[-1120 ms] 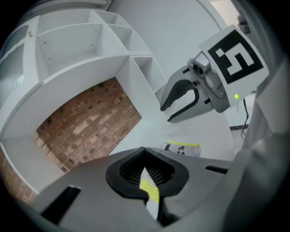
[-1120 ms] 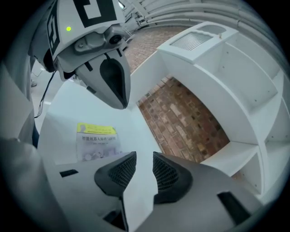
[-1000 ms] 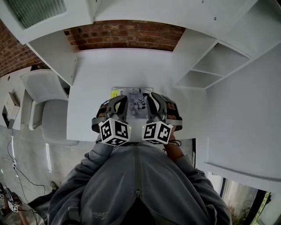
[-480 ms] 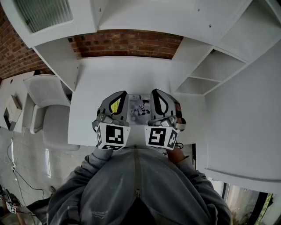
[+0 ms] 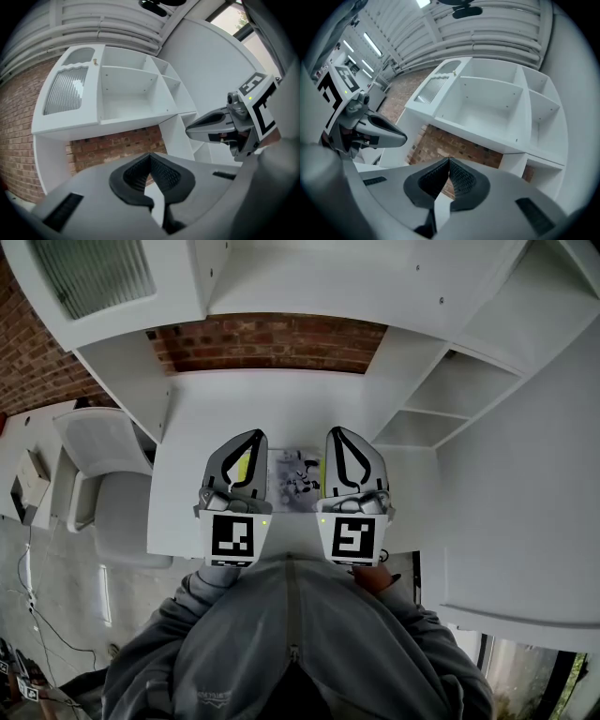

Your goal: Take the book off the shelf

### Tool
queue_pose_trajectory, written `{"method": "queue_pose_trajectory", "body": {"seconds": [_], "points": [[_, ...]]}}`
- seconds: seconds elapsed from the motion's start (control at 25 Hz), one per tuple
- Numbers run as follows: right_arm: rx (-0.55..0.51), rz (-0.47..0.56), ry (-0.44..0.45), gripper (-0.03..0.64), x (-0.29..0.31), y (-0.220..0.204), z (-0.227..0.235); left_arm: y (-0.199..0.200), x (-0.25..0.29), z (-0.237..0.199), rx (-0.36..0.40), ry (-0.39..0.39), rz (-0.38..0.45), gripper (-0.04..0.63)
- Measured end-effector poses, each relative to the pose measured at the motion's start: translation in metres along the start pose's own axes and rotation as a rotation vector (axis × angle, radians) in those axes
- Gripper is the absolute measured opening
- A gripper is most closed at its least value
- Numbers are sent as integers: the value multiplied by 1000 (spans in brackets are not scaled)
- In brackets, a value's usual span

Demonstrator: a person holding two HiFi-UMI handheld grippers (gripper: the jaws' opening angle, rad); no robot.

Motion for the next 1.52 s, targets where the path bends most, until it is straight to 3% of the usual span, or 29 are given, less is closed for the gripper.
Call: {"method": "queue_pose_trajectory", "body": {"seconds": [0.16,0.36,1.52], "points": [[180,52,-1,28,-3,5,2,11,-1,-5,-13,29,62,6],[312,67,6,28,-8,3,7,19,-5,-8,-110,43,111,6],[381,82,49,26,-15,-1,-2,18,-15,3,-142,30,129,6]]}}
Point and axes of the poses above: the fingertips, and each gripper's own axes: x forward along the fingers, z to its right, y out of its top, the point moved 6 cm from there along -x, backward along the fingers, and after that the axes turned 6 degrees about x, right-handed, at the moved point
